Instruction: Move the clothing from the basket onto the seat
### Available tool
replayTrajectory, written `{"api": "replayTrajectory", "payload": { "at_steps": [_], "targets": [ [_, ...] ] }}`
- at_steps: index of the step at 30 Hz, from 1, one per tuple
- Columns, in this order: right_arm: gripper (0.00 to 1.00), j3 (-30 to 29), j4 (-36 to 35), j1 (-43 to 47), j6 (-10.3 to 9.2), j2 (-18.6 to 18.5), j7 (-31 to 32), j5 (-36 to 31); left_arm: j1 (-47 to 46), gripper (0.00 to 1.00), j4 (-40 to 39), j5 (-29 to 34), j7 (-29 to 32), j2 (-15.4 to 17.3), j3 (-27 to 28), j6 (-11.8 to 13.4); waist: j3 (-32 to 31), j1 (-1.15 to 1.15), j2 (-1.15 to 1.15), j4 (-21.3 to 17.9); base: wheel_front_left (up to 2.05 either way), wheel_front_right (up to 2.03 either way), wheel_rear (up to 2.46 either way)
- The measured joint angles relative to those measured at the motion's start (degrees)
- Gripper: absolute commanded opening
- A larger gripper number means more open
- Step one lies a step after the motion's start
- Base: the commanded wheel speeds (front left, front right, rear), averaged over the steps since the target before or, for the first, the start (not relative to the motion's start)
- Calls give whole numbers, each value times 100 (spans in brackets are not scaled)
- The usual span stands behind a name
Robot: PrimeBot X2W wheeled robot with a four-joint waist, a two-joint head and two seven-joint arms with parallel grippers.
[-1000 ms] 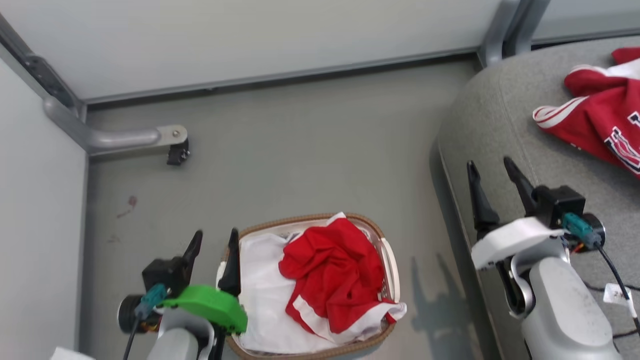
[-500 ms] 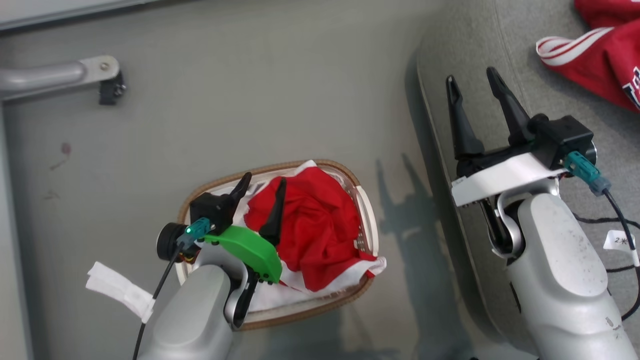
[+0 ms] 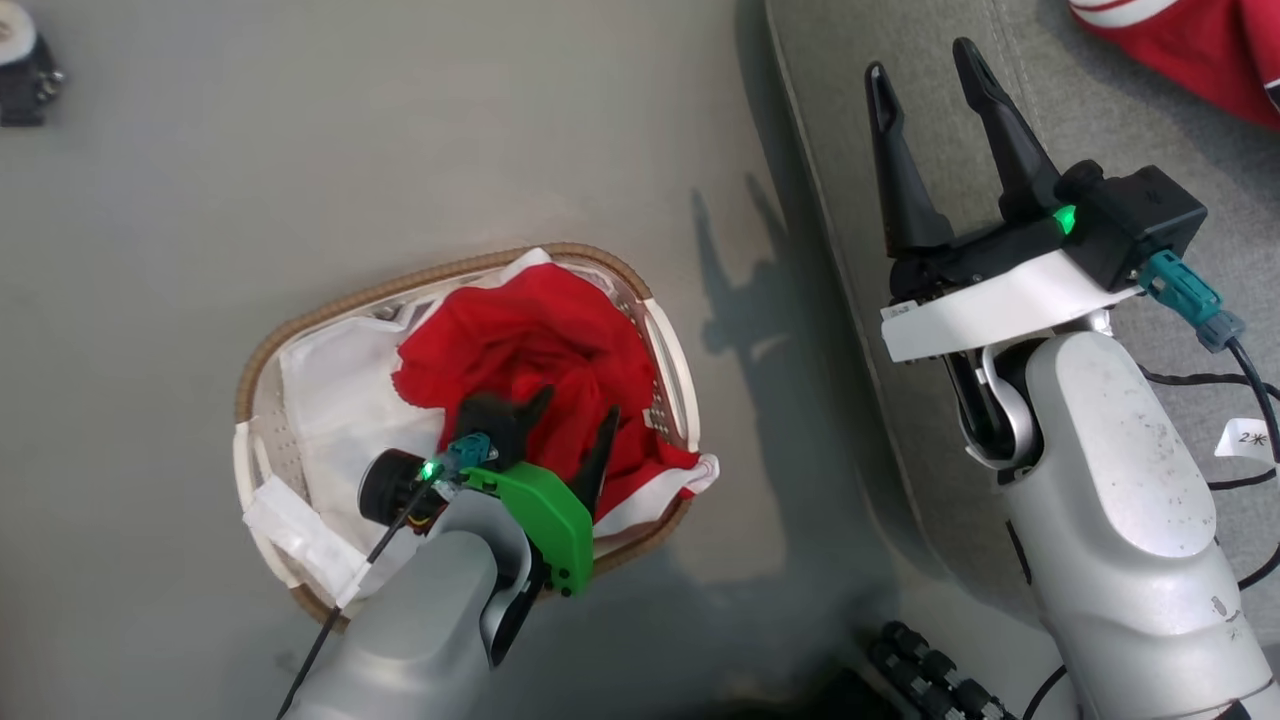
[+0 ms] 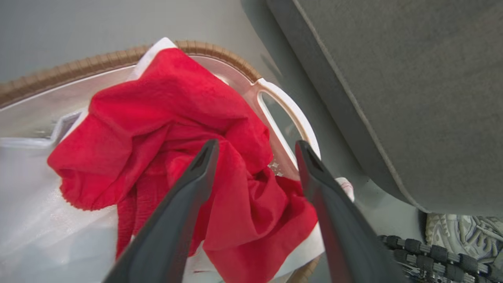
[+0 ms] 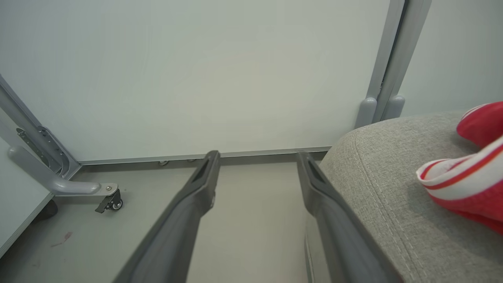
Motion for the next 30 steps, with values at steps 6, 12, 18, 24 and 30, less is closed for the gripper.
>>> {"api": "replayTrajectory", "payload": {
  "at_steps": [6,12,18,24,30],
  "targets": [
    [100,64,-123,-90,0,1,0,24,-328,100,552,-404,70,-3,-528,-1,322,0,0,-167,0,0,0],
    [100,92,-271,-180,0,1,0,12,-641,100,1043,-587,211,3,-888,-1,613,0,0,-255,0,0,0],
    [100,147,-430,-265,0,2,0,-43,-842,100,1407,-686,489,2,-1154,222,813,0,0,-282,0,0,0],
    [100,200,-636,-349,0,3,0,-66,-1051,100,1745,-661,698,1,-1372,452,963,0,0,-285,0,0,0],
    [100,214,-747,-369,0,3,0,-108,-1179,100,1871,-683,808,3,-1458,477,1034,0,0,-239,0,0,0]
  ]
}}
